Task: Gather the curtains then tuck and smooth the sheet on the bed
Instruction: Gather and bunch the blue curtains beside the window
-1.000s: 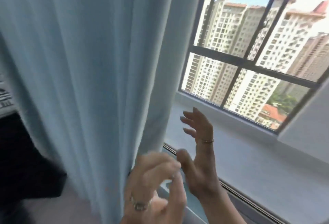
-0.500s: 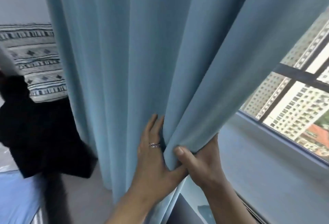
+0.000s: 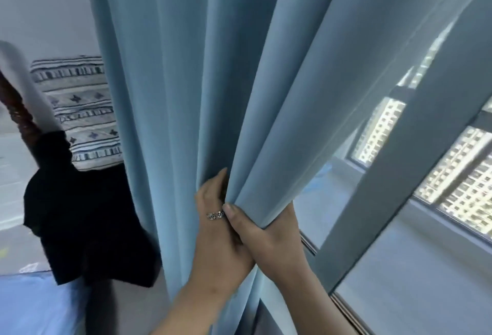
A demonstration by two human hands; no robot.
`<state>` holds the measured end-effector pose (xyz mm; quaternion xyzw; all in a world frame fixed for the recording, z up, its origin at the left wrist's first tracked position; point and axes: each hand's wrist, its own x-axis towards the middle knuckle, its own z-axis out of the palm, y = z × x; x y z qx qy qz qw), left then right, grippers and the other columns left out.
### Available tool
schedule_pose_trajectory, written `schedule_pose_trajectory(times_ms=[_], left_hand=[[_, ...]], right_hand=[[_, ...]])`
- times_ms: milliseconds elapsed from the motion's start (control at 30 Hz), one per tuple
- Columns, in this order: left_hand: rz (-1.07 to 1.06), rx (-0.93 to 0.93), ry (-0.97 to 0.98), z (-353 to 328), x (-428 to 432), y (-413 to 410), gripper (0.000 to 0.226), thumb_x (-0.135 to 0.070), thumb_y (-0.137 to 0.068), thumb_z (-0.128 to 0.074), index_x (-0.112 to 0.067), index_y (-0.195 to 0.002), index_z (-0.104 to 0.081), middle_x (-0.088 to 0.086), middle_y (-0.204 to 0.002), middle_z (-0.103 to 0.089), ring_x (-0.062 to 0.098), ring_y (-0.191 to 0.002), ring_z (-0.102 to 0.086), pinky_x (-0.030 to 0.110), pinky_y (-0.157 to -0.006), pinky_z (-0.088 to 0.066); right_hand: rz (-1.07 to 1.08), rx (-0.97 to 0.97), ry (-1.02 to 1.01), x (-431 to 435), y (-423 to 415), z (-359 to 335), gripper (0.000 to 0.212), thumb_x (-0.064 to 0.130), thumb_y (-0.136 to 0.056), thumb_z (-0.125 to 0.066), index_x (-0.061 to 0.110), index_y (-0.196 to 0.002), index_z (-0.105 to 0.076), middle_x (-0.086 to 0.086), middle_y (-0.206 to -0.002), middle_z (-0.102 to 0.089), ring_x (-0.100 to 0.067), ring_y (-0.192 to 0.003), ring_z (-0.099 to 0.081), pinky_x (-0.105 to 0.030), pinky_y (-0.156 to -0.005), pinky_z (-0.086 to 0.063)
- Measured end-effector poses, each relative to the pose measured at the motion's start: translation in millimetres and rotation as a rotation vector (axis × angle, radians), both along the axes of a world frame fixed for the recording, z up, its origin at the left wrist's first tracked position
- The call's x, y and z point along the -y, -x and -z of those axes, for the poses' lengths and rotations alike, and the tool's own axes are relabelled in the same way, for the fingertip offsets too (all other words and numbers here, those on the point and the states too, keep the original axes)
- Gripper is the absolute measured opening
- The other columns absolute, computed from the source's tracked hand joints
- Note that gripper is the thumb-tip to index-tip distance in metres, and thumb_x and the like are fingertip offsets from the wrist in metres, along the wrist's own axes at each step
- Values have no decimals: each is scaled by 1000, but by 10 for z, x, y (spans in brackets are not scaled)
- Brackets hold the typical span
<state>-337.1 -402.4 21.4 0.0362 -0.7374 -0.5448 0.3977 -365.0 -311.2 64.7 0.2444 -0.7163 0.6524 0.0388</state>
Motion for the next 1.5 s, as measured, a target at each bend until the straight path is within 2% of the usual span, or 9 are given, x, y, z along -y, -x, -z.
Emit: schedule_pose_trajectory(times_ms=[300, 533, 767, 1000, 1167, 1267, 1367, 1433, 1500], left_hand=[[-291, -30, 83, 31, 1092, 129, 106, -42, -76, -81, -39, -156, -11, -10, -156, -18, 21, -146, -33, 44, -109, -46], [30, 87, -130, -48, 1557, 521, 107, -29, -72, -89, -43, -153, -21, -11, -147, -48, 10, -131, -55, 36, -102, -53], [-110, 24, -23, -87, 2129, 1002, 103, -30, -64, -92, -43, -146, -31, -17, -146, -33, 10, -135, -49, 36, -103, -52], [18, 60, -3, -27, 3018, 1516, 106, -37, -66, -89, -47, -150, -25, -22, -152, -23, 11, -143, -38, 39, -111, -44], [22, 94, 102, -78, 3678, 1794, 82, -47, -71, -80, -48, -140, -38, -27, -152, -18, 5, -141, -38, 33, -110, -45], [52, 118, 161, -28, 3945, 1899, 80, -49, -72, -75, -40, -142, -38, -24, -148, -25, 5, -137, -41, 33, -108, -47], [35, 107, 184, -59, 4167, 1991, 76, -53, -69, -71, -48, -137, -37, -23, -150, -22, 4, -139, -36, 33, -109, -47], [20, 107, 171, -83, 4303, 2053, 75, -56, -66, -72, -51, -132, -37, -23, -152, -15, 5, -144, -30, 33, -109, -46], [20, 107, 140, -95, 4436, 2110, 82, -58, -62, -75, -53, -133, -33, -26, -153, -11, 6, -145, -31, 36, -108, -47]], right_hand=[[-147, 50, 3, 1134, 410, 125, 67, 49, -67, -82, 24, -126, -60, 5, -118, -70, -11, -109, -68, -38, -87, -59], [-69, -2, 41, 1590, 745, 101, 86, 52, -63, -83, 20, -137, -51, 16, -118, -67, 1, -109, -65, -17, -82, -56], [-147, 46, 74, 2129, 1148, -74, 31, 39, -75, -82, 34, -104, -74, 10, -101, -77, -7, -96, -73, -22, -77, -59], [-50, 3, 31, 2958, 1553, -170, 21, 31, -85, -73, 44, -101, -70, 16, -99, -75, -1, -97, -70, -18, -78, -55], [120, -78, -97, 3612, 1754, -207, 28, 54, -79, -65, 61, -106, -59, 35, -119, -58, -3, -119, -53, -31, -108, -43], [307, -196, -179, 3942, 1851, -219, 38, 50, -82, -64, 74, -104, -46, 40, -116, -42, -6, -128, -31, -36, -116, -27], [257, -97, -10, 4171, 1963, -198, 23, 36, -88, -72, 44, -107, -61, 32, -112, -58, 15, -112, -51, -2, -93, -38], [218, -71, 65, 4276, 2066, -187, 27, 25, -89, -74, 49, -96, -62, 42, -98, -62, 26, -94, -55, 7, -73, -38], [177, -66, 63, 4383, 2157, -194, 37, 27, -89, -72, 62, -92, -62, 46, -97, -61, 25, -92, -57, 6, -71, -39]])
